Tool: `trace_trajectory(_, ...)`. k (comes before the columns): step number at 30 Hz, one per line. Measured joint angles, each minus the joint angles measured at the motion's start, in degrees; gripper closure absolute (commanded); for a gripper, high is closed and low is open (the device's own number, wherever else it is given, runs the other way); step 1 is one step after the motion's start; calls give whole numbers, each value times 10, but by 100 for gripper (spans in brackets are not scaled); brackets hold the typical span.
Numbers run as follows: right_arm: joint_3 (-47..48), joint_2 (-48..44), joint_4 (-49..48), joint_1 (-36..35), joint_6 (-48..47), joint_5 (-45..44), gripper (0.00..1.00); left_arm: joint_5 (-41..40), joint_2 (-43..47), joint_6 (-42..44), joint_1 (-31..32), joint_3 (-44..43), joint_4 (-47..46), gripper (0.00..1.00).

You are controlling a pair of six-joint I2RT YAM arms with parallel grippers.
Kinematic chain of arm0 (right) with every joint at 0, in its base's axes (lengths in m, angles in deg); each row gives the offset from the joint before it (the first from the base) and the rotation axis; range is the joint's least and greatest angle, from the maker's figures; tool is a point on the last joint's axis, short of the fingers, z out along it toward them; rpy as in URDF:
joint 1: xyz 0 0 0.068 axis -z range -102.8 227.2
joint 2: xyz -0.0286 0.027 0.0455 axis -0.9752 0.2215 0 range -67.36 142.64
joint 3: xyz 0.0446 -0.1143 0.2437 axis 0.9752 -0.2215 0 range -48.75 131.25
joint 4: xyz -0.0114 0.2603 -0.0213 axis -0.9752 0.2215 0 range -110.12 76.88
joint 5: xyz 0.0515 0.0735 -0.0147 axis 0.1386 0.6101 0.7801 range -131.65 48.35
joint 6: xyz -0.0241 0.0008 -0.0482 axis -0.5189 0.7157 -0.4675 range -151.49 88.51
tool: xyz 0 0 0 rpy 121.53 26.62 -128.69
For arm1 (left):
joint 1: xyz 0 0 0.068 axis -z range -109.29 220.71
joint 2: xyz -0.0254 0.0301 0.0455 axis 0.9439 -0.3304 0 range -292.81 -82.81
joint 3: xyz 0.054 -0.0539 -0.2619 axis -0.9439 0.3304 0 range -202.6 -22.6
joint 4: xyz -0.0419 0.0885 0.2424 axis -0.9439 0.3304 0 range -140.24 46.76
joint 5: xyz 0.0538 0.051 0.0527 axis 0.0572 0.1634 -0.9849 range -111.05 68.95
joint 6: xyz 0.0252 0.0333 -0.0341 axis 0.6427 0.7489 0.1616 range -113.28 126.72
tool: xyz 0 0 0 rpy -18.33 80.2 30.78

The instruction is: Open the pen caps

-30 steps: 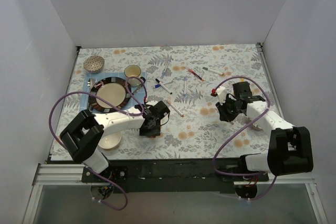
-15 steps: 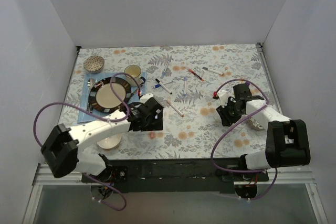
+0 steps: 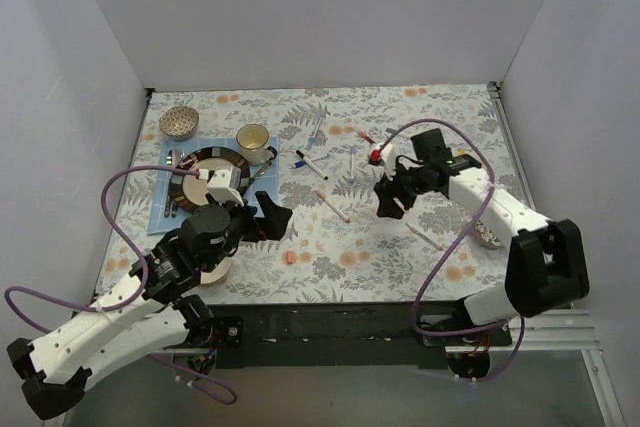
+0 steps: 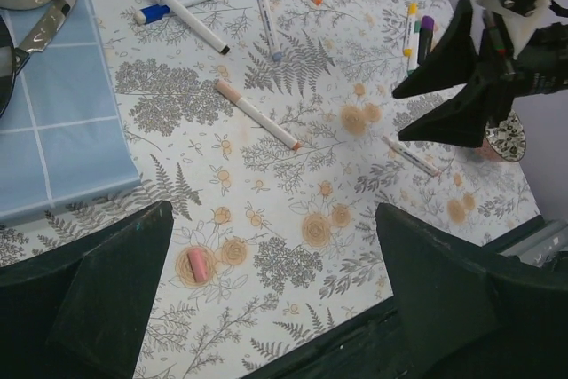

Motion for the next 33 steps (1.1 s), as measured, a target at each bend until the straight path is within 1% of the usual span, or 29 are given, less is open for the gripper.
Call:
trace_trajectory(3,56,77,-17,-68,37,-10,29,-11,11,3,0,11,-10,2)
trace_trajectory(4,80,110,-17,-88,53,-20,26,-15,11,3,0,12,-13,2)
trace_trajectory(8,165,223,-24,-152,110,-74,23,-31,3,4,0,13,-15,2)
trace_trajectory(12,204,282,-24,-194,145,-140,23,-41,-5,4,0,13,-12,2)
trace_trajectory(17,230,332,-14,-231,170,-210,27,-42,-3,4,0,13,-14,2)
trace_trajectory(18,238,336,-13,-233,176,-218,30,-41,-2,4,0,13,-14,2)
trace_trajectory(19,243,340,-12,-234,179,-228,35,-41,-2,4,0,13,-15,2)
trace_trajectory(20,244,343,-13,-234,180,-236,38,-41,-2,4,0,13,-15,2)
trace_trajectory(21,247,345,-12,-234,181,-243,43,-41,-2,4,0,13,-15,2)
trace_trajectory(22,247,346,-12,-234,182,-252,52,-40,-2,4,0,13,-15,2)
trace_trajectory(24,247,347,-12,-235,181,-267,58,-39,-2,4,0,13,-15,2)
trace_trajectory(25,247,347,-12,-235,181,-274,67,-38,-2,4,0,13,-15,2)
trace_trajectory(27,243,346,-15,-235,182,-282,73,-34,0,4,0,13,-16,2)
trace_trajectory(28,239,343,-17,-235,183,-285,81,-31,0,4,0,13,-16,2)
trace_trajectory(30,223,333,-27,-237,182,-294,88,-25,0,4,0,14,-18,2)
trace_trajectory(31,214,326,-33,-237,179,-297,97,-23,0,4,0,15,-19,2)
trace_trajectory(33,189,309,-46,-237,175,-303,99,-15,1,3,0,16,-21,2)
